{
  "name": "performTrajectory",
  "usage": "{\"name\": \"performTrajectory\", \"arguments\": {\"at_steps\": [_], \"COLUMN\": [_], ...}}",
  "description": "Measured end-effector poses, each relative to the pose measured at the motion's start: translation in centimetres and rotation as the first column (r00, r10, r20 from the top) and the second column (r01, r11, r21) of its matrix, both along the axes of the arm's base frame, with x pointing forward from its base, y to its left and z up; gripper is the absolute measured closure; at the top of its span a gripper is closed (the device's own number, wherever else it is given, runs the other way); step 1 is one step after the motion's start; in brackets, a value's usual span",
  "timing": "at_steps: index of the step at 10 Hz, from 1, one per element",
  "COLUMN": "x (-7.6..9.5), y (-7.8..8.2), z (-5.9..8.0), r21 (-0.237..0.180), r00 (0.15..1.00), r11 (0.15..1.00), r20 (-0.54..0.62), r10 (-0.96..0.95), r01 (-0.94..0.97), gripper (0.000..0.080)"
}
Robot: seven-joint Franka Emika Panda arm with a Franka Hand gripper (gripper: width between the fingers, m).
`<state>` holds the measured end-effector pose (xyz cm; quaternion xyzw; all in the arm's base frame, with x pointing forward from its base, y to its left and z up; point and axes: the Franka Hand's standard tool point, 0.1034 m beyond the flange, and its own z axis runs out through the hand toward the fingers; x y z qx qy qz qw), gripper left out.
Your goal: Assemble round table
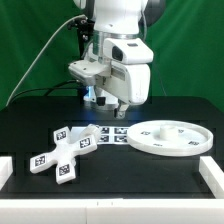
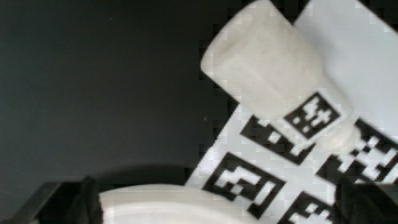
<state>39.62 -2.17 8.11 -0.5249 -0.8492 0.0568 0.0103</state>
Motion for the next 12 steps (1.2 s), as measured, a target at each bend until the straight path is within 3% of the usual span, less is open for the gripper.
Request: {"name": "performTrajectory", "arguments": {"at_steps": [2,3,6,8,12], "x": [0.0,-0.5,-1.1,0.2,0.3], "y": [0.0,0.9,6.2,8.6,8.7], "z": [0.0,-0.3,-1.2,-1.0,-1.0], "r21": [-0.011,-0.014,-0.017,-0.011,-0.018], "r00": [0.988,0.938,0.663,0.422,0.212], "r11": [0.988,0.938,0.663,0.422,0.212], "r20": [0.014,0.019,0.019,0.023,0.036], "r10": [-0.156,-0.347,-0.748,-0.906,-0.977], "r01": [0.156,0.348,0.749,0.906,0.977], "gripper": [0.0151,0.0151,0.0151,0.0151,0.0151]}}
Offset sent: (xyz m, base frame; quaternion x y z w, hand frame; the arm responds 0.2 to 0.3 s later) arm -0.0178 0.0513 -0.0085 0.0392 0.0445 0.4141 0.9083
